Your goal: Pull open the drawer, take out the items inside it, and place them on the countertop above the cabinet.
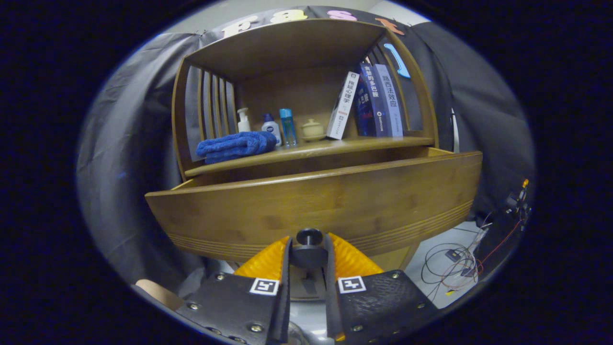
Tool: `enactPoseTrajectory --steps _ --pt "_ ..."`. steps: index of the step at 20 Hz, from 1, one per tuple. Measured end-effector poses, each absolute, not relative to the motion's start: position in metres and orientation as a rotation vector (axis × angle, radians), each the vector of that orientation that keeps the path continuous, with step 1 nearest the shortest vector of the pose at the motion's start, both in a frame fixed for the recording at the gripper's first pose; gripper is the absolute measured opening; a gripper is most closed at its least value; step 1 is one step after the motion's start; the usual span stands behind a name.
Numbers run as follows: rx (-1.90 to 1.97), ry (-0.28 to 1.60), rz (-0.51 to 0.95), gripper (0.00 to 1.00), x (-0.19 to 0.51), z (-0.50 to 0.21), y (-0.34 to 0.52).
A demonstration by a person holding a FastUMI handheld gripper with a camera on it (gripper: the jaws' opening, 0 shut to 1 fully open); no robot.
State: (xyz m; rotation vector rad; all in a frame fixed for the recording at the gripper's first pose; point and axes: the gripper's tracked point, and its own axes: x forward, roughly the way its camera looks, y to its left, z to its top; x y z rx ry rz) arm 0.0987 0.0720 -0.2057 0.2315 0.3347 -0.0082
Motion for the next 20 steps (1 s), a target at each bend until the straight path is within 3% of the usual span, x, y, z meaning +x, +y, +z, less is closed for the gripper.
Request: enactPoseTrajectory --steps 20 --pt "0.241 0.414 -0.009 0.31 0.022 -0.21 0.083"
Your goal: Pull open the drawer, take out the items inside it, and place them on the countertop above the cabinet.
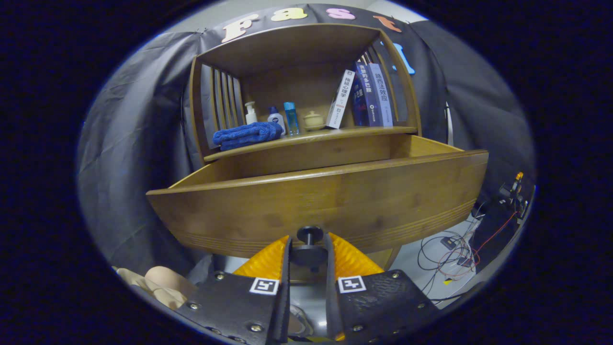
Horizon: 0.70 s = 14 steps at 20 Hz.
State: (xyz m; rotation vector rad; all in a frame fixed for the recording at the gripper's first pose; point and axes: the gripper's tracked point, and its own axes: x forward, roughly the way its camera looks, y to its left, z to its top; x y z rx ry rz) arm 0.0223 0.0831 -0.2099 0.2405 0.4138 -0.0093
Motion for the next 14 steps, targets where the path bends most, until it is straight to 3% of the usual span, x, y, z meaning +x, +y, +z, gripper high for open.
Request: enactPoseTrajectory --steps 14 --pt "0.211 0.41 0.007 0.31 0.006 -0.211 0.084"
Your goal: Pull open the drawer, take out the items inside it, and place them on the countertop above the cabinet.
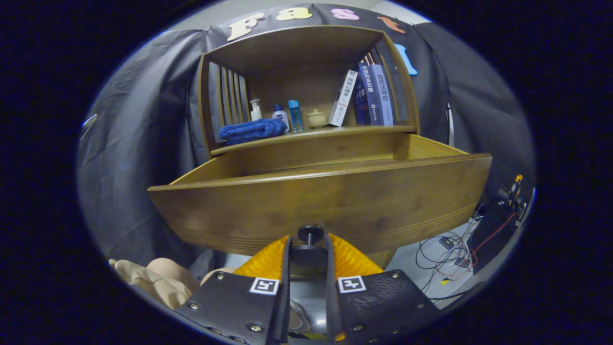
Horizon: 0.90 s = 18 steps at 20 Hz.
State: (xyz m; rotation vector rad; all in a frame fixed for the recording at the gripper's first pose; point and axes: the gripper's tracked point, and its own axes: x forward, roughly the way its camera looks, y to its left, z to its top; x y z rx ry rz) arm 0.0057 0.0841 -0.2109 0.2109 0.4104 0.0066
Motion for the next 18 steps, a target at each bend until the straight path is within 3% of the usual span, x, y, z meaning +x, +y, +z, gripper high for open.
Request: enactPoseTrajectory --steps 4,11,18 --pt "0.217 0.401 0.004 0.31 0.0061 -0.2108 0.0842" --pt "0.234 0.424 0.006 0.39 0.006 -0.2108 0.0846" --pt "0.212 0.426 0.007 0.39 0.0028 -0.2084 0.0843"
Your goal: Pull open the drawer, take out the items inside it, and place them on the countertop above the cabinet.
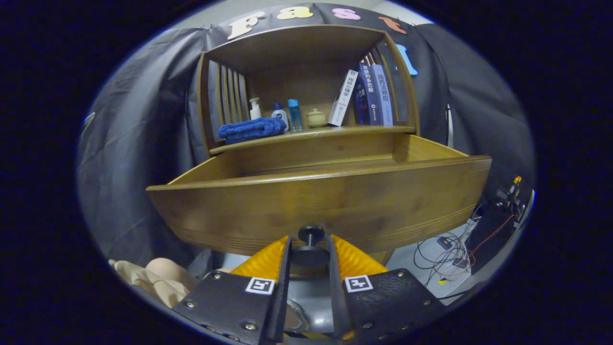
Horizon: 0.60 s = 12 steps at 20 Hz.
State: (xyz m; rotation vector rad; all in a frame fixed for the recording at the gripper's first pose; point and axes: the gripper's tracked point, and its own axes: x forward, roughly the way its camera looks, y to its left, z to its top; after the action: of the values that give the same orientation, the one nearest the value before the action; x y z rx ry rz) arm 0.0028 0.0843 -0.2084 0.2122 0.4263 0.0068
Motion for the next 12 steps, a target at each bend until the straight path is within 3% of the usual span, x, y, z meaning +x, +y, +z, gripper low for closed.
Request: enactPoseTrajectory --steps 4,12 --pt "0.216 0.381 -0.009 0.44 -0.011 -0.19 0.079" --pt "0.189 0.182 -0.016 0.44 0.004 -0.091 0.063"
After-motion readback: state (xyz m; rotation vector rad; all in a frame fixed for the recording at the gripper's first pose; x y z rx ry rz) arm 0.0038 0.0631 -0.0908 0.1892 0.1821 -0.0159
